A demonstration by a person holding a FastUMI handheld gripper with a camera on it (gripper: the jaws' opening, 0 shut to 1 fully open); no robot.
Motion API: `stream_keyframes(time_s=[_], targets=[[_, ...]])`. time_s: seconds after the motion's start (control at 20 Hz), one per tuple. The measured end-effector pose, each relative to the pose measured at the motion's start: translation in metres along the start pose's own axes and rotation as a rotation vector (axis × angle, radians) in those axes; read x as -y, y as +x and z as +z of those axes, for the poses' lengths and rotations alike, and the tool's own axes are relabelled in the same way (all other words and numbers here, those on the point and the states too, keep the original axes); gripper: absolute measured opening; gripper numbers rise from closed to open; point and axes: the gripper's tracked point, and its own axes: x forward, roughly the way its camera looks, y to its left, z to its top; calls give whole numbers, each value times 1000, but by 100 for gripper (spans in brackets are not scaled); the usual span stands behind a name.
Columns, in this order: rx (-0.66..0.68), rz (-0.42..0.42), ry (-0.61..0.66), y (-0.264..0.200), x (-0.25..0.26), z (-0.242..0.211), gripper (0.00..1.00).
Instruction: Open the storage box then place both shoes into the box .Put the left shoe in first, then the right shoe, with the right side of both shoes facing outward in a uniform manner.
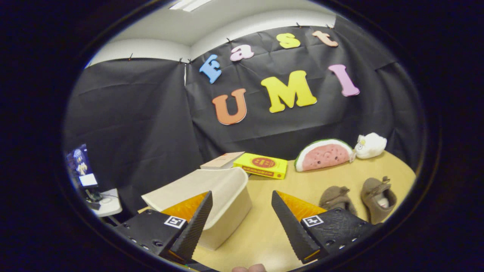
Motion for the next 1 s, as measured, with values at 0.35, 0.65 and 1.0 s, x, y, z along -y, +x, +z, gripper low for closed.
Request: stream_keyframes(time_s=[0.35,0.65,1.0], targets=[[-125,150,227,43,-20,-26,95],[-207,225,404,64,-33,-41,95],[-265,270,628,72,-36,-51,95]])
